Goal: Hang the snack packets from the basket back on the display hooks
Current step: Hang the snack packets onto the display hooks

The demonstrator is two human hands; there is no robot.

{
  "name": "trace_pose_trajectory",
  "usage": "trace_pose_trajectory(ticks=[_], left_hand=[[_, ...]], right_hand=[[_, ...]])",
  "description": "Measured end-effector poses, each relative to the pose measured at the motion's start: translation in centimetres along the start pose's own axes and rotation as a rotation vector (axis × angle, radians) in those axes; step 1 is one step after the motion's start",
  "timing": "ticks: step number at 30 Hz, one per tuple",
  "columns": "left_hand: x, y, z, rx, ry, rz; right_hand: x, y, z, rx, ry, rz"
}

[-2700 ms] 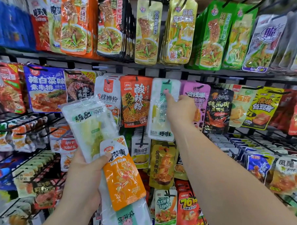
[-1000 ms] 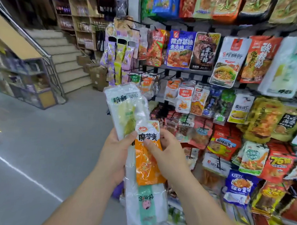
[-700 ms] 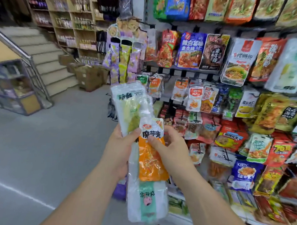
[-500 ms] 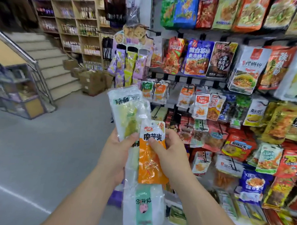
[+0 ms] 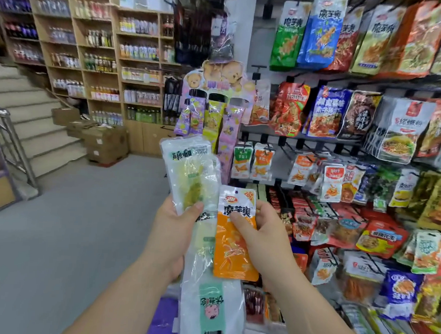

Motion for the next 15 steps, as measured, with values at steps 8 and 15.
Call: trace_pose_trajectory(ticks=[8,15], left_hand=[[-8.9,-10.1,7.1,0.150,-0.033,-0.078],[-14.6,-16.3,7.7,0.144,-0.072,-0.151]], right_hand=[[5.1,-3.8,-10.5,-0.196,-0.094,-0.055],[11.4,-7.9,-14.2,-0.272,-0.157,0.026]])
Point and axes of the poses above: each hand's wrist, its own y-axis away from the middle knuckle, its own z-axis out of the back of the hand, x = y × z, the point moved 7 cm from there along -y, towards the middle knuckle, and after that the axes turned 3 degrees about -x, right-handed, at the moved point
